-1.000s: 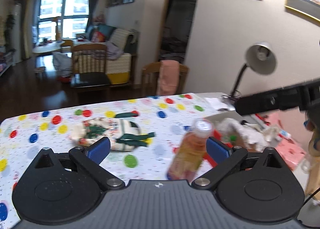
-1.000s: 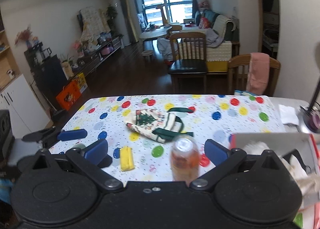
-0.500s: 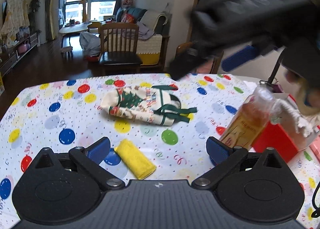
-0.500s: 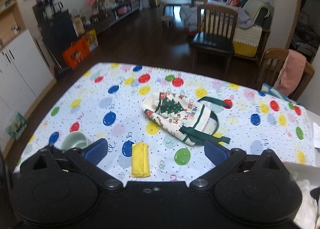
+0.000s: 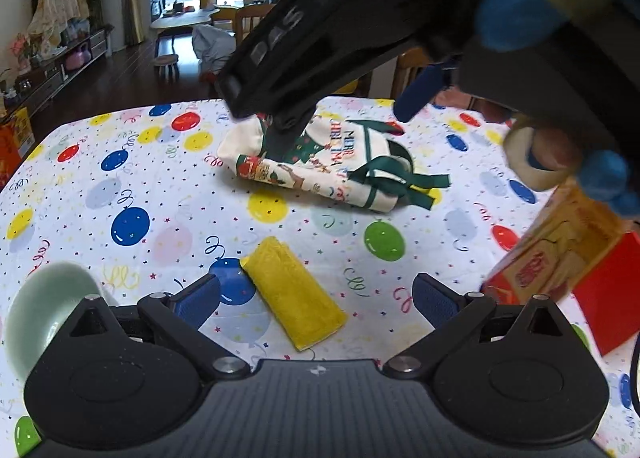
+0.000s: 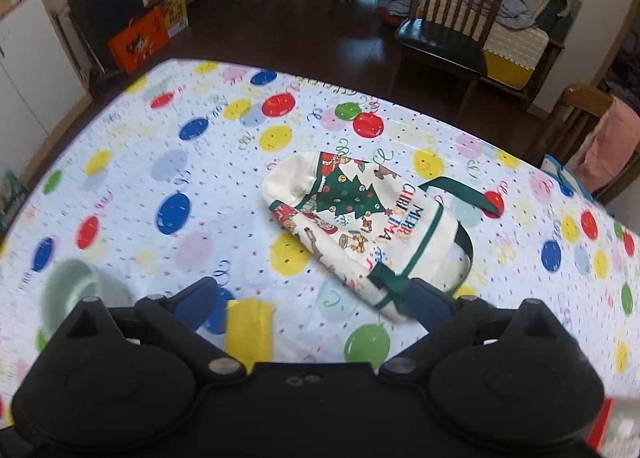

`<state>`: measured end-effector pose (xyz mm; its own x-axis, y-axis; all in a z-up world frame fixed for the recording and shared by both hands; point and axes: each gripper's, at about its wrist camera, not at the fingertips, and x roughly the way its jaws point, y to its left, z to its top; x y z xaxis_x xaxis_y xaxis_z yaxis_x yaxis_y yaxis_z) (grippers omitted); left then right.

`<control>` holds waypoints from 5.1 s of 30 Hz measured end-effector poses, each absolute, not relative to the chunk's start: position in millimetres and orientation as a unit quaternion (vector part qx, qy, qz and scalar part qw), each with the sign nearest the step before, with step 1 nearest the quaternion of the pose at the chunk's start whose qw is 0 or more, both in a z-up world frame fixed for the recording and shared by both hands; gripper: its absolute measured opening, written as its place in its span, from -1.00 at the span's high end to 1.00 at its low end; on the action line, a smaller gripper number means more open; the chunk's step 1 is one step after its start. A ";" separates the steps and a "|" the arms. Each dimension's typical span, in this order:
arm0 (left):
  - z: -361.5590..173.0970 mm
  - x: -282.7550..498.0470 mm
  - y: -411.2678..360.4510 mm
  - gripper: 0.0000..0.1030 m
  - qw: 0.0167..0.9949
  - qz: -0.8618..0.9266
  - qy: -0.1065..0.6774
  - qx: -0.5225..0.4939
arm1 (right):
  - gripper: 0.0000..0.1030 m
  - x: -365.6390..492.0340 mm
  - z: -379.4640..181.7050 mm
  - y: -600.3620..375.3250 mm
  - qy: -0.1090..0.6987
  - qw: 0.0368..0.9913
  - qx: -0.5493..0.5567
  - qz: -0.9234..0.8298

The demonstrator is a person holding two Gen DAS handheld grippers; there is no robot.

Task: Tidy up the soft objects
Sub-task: 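Grasp the yellow sponge with the left gripper while the right gripper grasps the Christmas sock, then lift and carry the yellow sponge and Christmas sock with both grippers to the red box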

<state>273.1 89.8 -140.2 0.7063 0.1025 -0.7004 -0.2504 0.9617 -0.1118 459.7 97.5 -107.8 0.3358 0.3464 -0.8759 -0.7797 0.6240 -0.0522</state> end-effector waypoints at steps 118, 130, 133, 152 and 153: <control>22.7 262.6 -70.9 0.49 0.933 -0.117 0.305 -0.151 | 0.92 327.3 51.1 -367.8 0.362 0.913 -0.018 0.189; 45.5 322.7 -150.8 0.49 0.945 -0.129 0.279 -0.113 | 0.92 414.9 59.1 -384.0 0.335 0.919 -0.073 0.197; 41.3 339.4 -168.0 0.49 0.945 -0.130 0.281 -0.109 | 0.92 441.2 41.9 -375.9 0.344 0.912 -0.092 0.203; -48.5 410.3 -220.3 0.49 0.924 -0.101 0.356 -0.094 | 0.92 524.4 -65.3 -332.9 0.437 0.862 -0.088 0.243; -52.4 412.3 -221.5 0.49 0.923 -0.101 0.358 -0.094 | 0.92 526.0 -68.1 -331.7 0.440 0.860 -0.085 0.245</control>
<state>412.3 -221.5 -52.4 0.7230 -0.2530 -0.6429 0.1185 0.9622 -0.2454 526.0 -331.7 -68.1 0.4935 0.3458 -0.7981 -0.4953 0.8660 0.0689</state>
